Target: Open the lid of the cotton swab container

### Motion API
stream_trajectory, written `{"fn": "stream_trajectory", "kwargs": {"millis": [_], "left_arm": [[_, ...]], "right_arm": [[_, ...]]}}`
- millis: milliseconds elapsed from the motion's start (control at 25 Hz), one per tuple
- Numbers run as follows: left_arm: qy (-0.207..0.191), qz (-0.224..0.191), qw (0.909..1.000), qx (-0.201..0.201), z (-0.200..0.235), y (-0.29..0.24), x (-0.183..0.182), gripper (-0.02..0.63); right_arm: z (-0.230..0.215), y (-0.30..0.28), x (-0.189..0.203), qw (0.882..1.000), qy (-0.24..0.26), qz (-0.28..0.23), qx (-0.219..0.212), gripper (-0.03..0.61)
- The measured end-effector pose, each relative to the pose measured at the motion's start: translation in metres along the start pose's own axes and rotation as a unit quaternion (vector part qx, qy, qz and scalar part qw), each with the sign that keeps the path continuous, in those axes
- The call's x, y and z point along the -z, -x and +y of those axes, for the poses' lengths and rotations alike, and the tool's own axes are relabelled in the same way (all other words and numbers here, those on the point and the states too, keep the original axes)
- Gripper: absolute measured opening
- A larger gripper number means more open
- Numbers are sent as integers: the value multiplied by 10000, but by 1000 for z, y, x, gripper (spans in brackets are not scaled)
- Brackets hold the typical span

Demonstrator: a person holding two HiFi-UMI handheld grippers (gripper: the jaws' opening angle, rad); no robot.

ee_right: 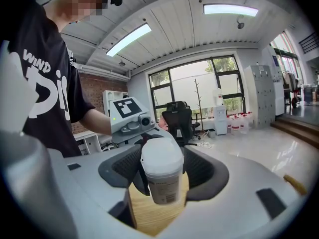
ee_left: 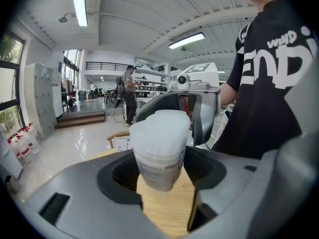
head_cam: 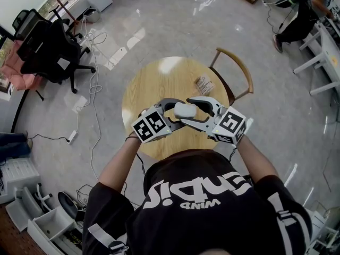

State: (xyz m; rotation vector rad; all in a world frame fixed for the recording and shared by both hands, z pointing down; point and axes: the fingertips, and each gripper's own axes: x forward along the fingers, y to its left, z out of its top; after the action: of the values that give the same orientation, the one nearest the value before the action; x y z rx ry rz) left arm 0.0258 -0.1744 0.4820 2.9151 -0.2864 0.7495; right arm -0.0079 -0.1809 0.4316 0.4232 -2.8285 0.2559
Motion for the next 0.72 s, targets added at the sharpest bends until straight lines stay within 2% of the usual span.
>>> {"fn": "stream_trajectory", "kwargs": {"millis": [160, 720], "left_arm": [[13, -15, 10000, 39, -1, 0, 0, 273], [97, -56, 9999, 60, -1, -3, 2, 273]], "right_arm": [[2, -3, 1, 10000, 18, 42, -11, 239], [0, -2, 6, 9995, -179, 225, -148, 227]]}}
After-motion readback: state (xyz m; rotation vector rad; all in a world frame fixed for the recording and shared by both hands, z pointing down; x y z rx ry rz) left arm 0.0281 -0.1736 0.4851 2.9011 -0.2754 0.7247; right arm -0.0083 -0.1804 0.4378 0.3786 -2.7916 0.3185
